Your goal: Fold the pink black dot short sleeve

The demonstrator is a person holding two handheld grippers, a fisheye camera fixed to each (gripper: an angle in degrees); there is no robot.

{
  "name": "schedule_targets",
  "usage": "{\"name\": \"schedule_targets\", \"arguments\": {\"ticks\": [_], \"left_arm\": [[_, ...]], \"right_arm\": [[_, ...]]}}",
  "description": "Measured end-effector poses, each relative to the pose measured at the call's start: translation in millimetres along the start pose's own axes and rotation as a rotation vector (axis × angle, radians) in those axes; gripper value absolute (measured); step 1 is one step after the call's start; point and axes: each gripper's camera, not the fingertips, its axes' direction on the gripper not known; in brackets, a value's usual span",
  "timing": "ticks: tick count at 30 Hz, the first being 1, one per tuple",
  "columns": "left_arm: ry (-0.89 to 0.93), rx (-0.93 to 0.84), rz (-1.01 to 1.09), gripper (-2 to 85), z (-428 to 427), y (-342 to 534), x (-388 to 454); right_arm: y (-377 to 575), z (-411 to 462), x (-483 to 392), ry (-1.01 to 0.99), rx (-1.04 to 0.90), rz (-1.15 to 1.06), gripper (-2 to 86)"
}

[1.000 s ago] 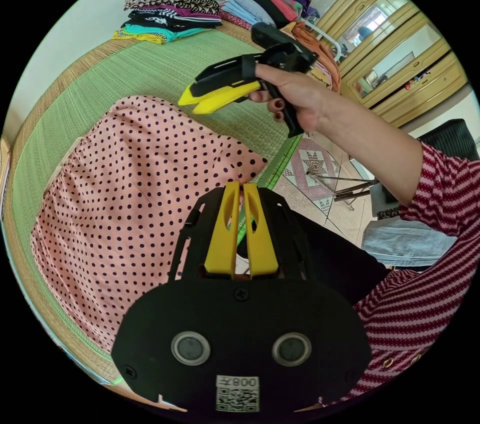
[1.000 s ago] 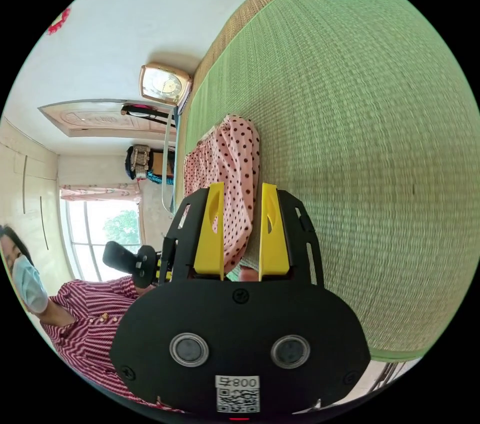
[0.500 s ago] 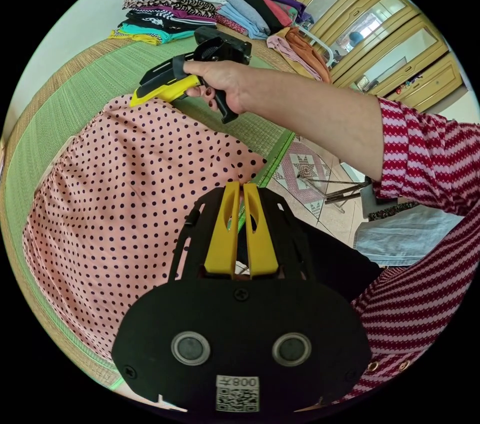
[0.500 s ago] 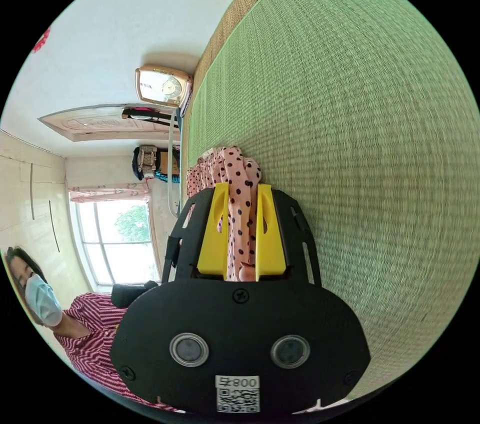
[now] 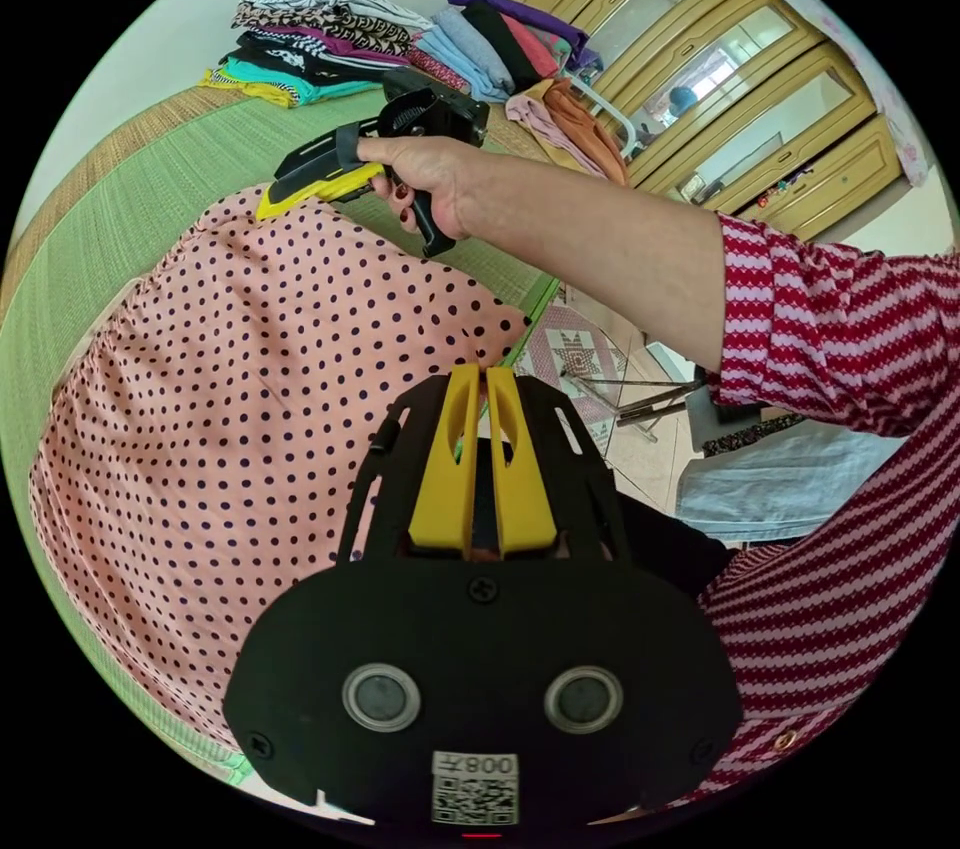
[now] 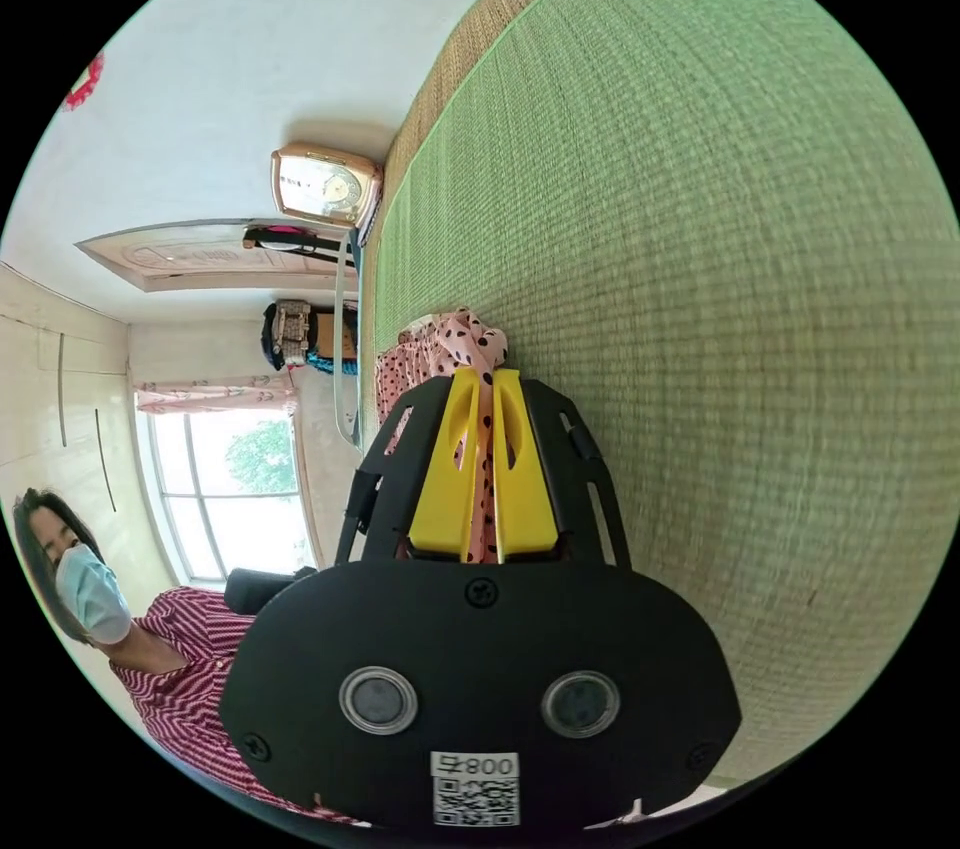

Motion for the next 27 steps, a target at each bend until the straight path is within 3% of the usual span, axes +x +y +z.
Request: {"name": "schedule_targets", "arguments": {"ticks": [7,16,27], "left_arm": [[0.058,0.062,-0.014,0.9,-46.2,11.9,-4.1],[0.142,0.257,-0.139,0.9,-167.7,73.5,-35.3],[0.112,0.471,-0.508,0.8,-299.9,222.7,-102.6]], "right_arm": [[12.1,-5.3,15.3,-0.011,0.061,0.008,2.0],[14.5,31.7,-11.5,-0.065,0.112,-0.067,1.8],[9.2,152.9,-57.8,-0.041,0.077,-0.167,2.0]]}}
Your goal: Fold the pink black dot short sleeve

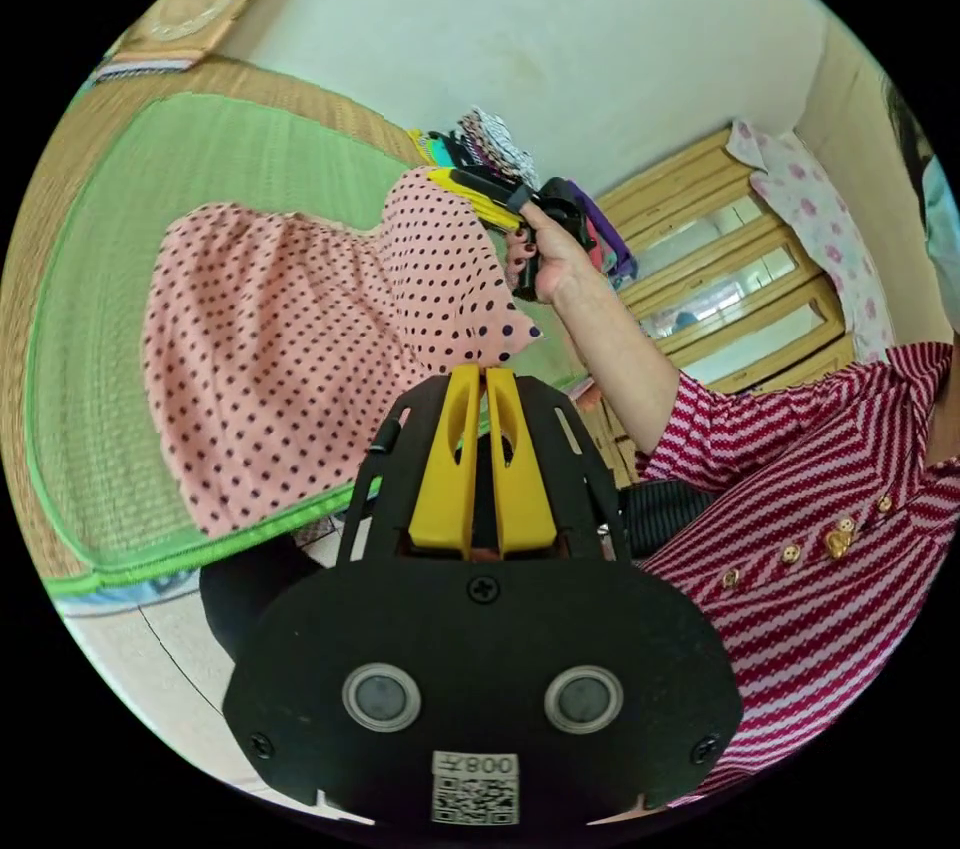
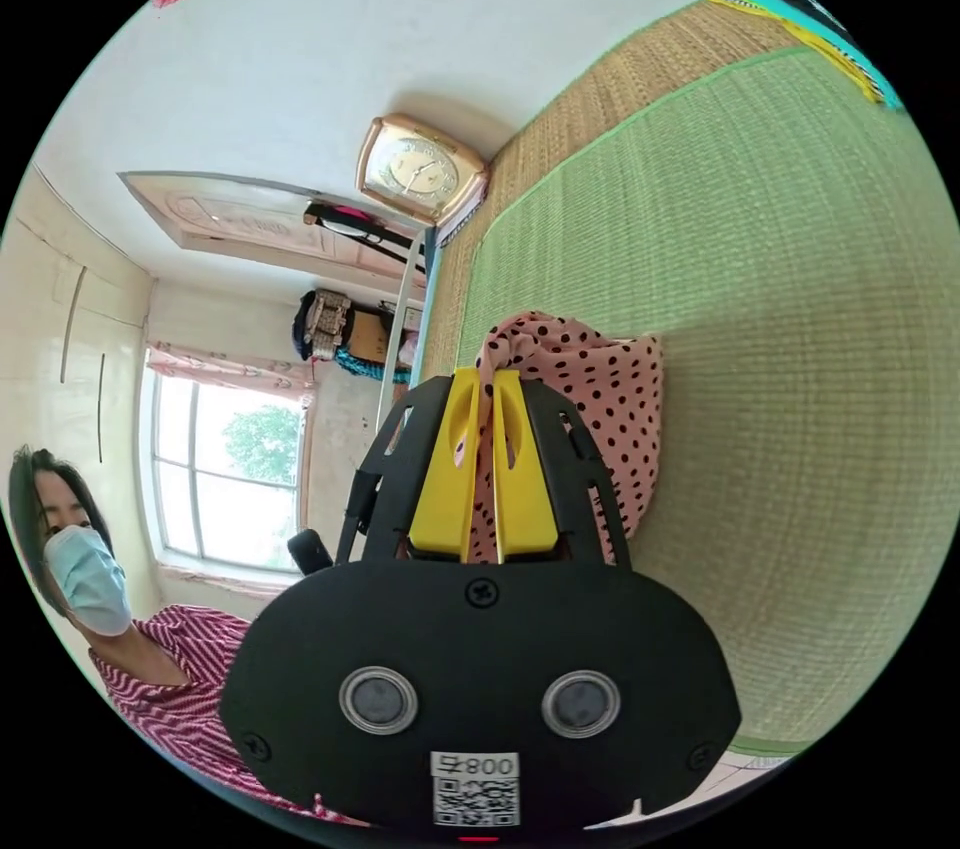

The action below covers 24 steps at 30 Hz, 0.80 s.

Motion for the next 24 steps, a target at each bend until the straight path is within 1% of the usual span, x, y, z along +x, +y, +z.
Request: {"name": "schedule_targets", "arguments": {"ticks": [8,16,24], "left_arm": [[0.000,0.077,-0.225,0.8,-78.8,26.3,-58.2],[0.066,0.088,-0.367,0.8,-122.2,35.2,-91.6],[0.117,0.085,-0.481,0.8,-159.8,32.7,-114.9]], "right_arm": [[2.4,130.6,4.2,0.083,-0.134,-0.030,1.9],[8.2,203.6,32.3,0.172,-0.205,-0.036,2.0],[5.9,265.6,81.7,0.187,-0.279,0.000,2.3]]}}
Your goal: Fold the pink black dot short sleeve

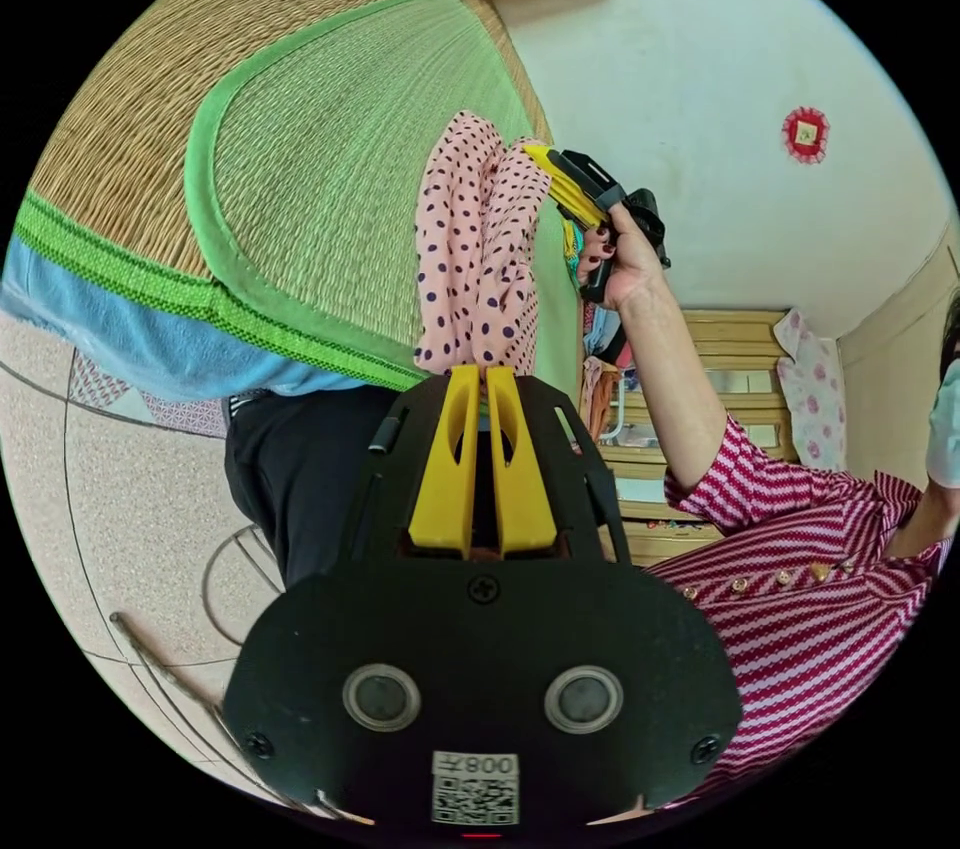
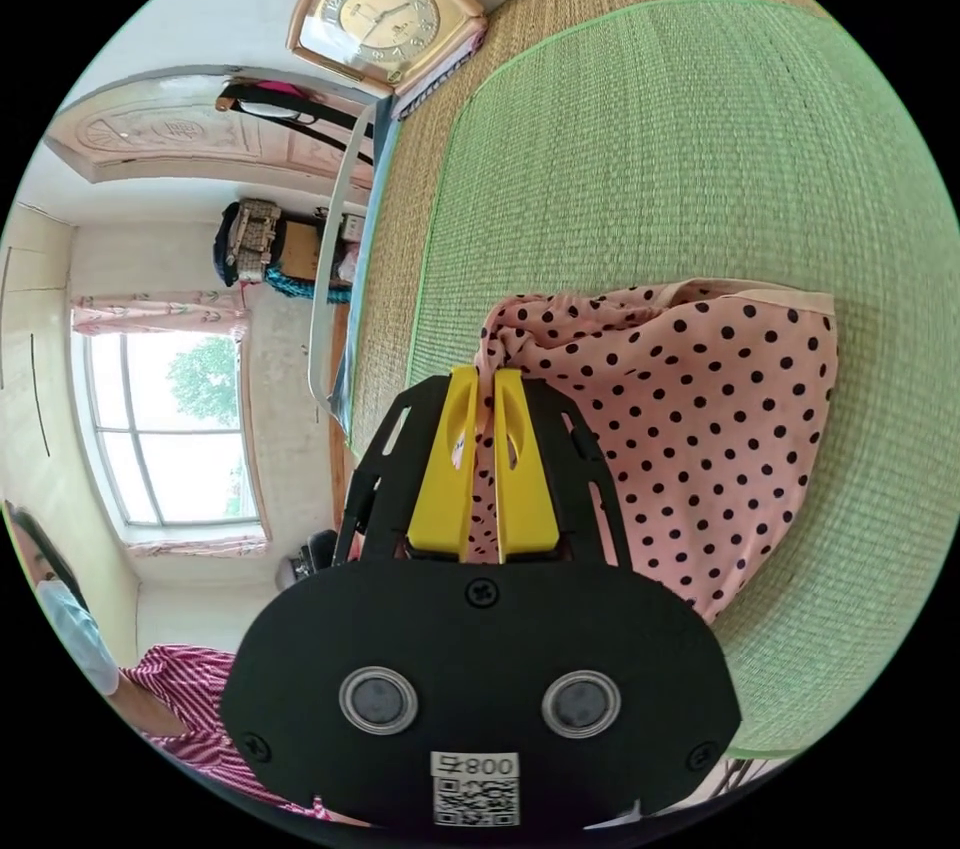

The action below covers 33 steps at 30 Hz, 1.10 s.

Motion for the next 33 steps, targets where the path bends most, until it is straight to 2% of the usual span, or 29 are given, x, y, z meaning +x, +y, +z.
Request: {"name": "schedule_targets", "arguments": {"ticks": [10,19,33], "left_arm": [[0.035,-0.014,-0.033,1.1,-34.2,-0.8,3.1],[0.025,-0.023,-0.020,1.0,-62.3,11.6,12.3],[-0.051,-0.039,0.116,0.3,-73.3,21.9,51.5]], "right_arm": [[-7.7,35.3,45.9,-0.070,-0.058,0.008,3.0],[8.1,17.1,71.2,-0.179,-0.050,-0.060,3.7],[-15.0,58.2,113.1,-0.117,-0.125,-0.003,0.3]]}}
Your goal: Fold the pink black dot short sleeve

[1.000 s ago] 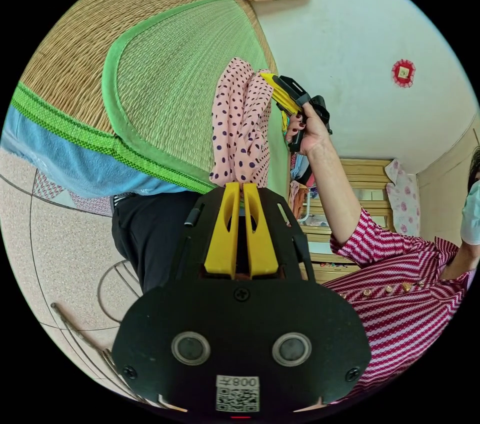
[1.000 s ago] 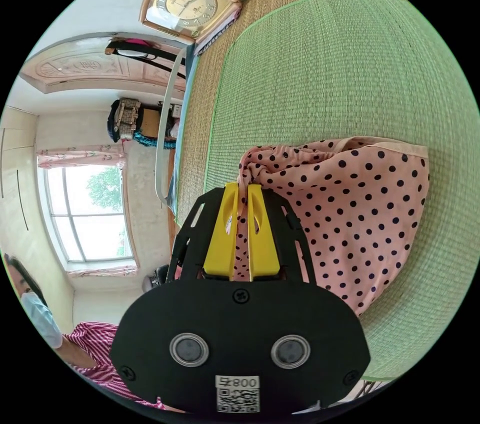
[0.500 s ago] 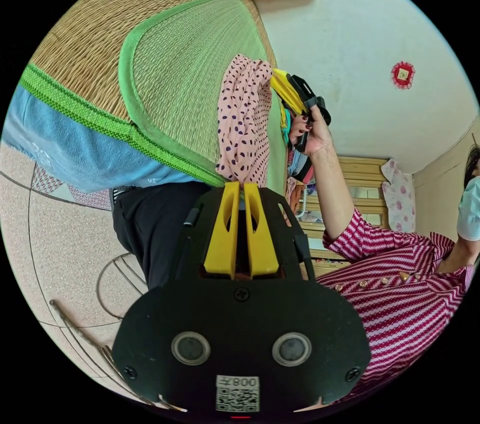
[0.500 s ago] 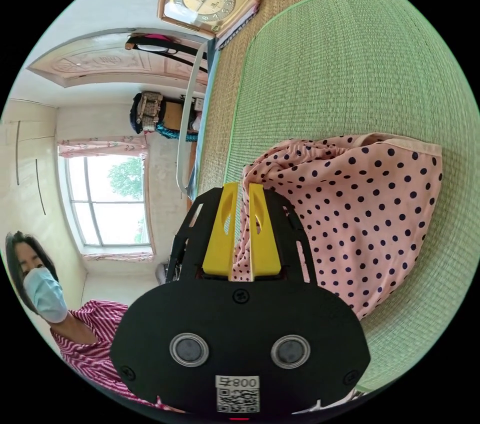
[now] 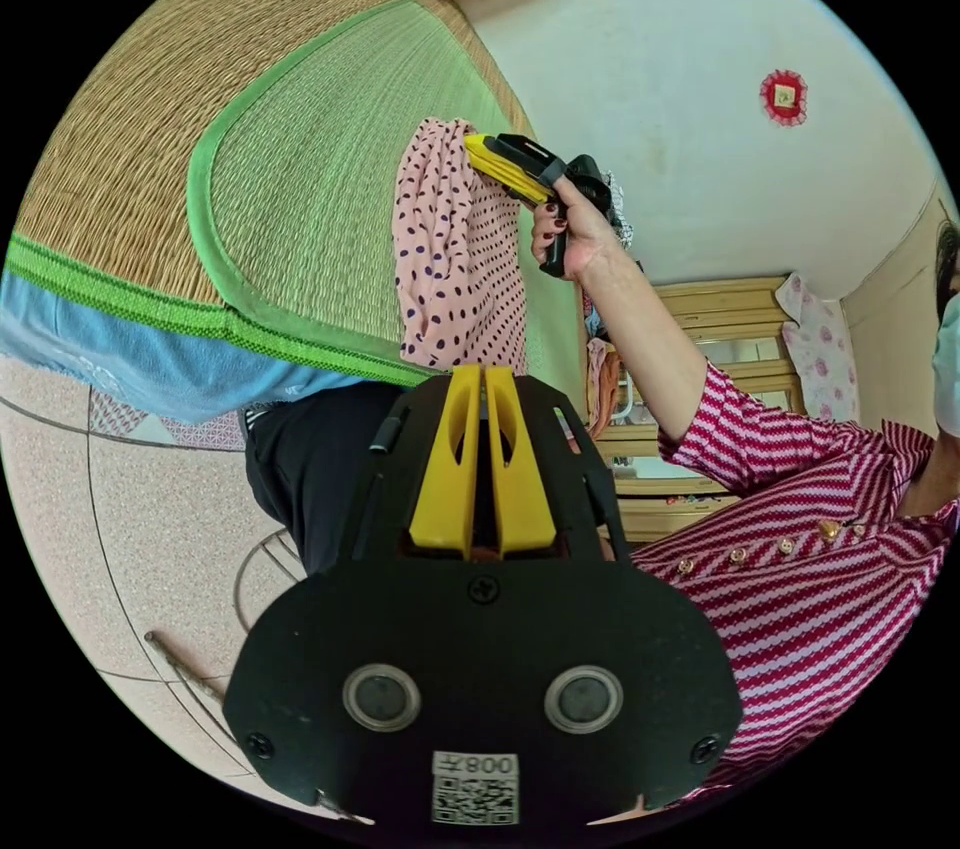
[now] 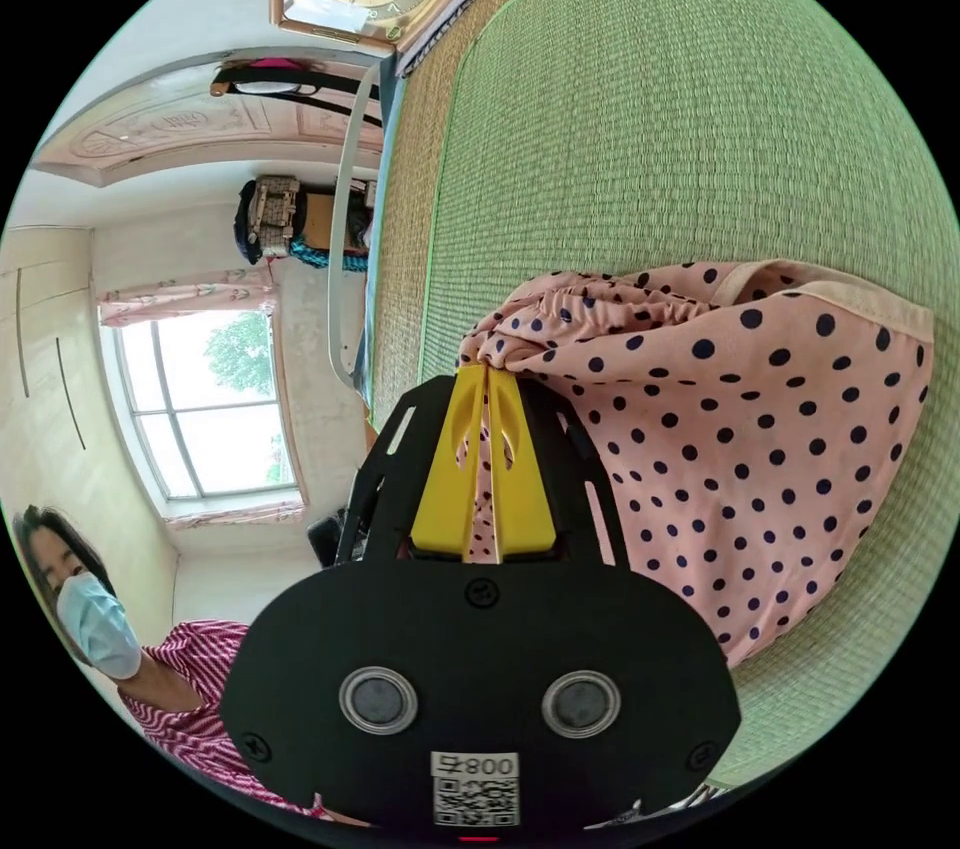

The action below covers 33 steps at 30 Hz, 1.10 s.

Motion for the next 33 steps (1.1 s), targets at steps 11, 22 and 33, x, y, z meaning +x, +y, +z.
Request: {"name": "schedule_targets", "arguments": {"ticks": [11,22,33], "left_arm": [[-0.079,-0.015,0.023,0.2,3.4,4.4,6.9],[-0.078,0.008,0.032,0.3,14.4,14.9,14.0],[-0.066,-0.022,-0.001,0.3,42.6,11.5,-8.9]], "right_arm": [[29.6,-42.6,-4.0,-0.070,0.070,-0.032,0.2],[31.6,-31.9,-1.8,-0.083,0.040,-0.005,1.0],[64.1,-72.1,-18.2,-0.132,0.129,-0.082,0.9]]}}
